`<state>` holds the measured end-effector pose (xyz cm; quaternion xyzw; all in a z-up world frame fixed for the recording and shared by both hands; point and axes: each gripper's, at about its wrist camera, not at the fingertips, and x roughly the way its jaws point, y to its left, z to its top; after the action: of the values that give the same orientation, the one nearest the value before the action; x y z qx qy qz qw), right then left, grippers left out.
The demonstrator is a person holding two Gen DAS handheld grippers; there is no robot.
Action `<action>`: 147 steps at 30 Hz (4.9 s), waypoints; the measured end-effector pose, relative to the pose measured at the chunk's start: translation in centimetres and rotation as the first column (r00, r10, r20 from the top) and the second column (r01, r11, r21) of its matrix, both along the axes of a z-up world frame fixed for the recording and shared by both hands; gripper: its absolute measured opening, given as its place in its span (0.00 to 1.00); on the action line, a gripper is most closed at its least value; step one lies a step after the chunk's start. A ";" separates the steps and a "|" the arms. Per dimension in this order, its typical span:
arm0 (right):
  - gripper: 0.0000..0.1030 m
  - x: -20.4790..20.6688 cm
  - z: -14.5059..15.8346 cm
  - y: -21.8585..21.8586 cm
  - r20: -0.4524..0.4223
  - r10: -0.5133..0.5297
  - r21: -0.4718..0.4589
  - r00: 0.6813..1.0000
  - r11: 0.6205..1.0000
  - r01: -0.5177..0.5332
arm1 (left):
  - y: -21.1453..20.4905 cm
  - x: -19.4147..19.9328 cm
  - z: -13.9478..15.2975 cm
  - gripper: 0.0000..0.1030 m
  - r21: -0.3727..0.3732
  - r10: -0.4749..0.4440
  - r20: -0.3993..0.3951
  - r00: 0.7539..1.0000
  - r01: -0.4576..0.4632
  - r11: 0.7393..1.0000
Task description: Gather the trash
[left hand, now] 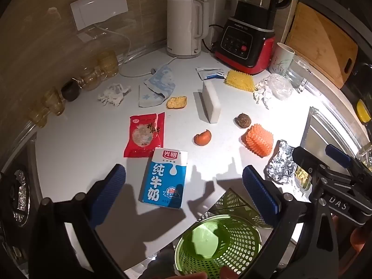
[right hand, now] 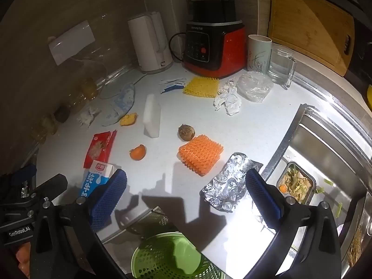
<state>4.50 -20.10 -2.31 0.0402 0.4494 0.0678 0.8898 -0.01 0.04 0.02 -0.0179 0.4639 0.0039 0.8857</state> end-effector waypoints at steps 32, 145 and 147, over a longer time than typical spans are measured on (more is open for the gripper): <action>0.98 -0.6 0.2 0.6 0.003 0.007 -0.003 1.000 1.000 -0.007 | 0.3 -0.3 -0.6 0.94 -0.009 0.008 -0.018 1.000 -0.008 1.000; 0.18 11.3 -10.2 -0.5 -0.116 0.410 -0.003 0.905 0.911 -0.413 | 0.6 -0.6 -10.1 0.64 -0.063 0.086 -0.156 0.984 -0.097 0.993; 0.17 10.1 -9.0 -0.6 -0.095 0.410 -0.001 0.907 0.911 -0.412 | -0.4 -2.0 -9.3 0.64 -0.086 0.048 -0.153 0.987 -0.062 0.994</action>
<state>14.63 -20.72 -11.33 -0.0614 0.4891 0.2472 0.8342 -2.00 -0.37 -9.33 -0.0705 0.5286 0.0087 0.8459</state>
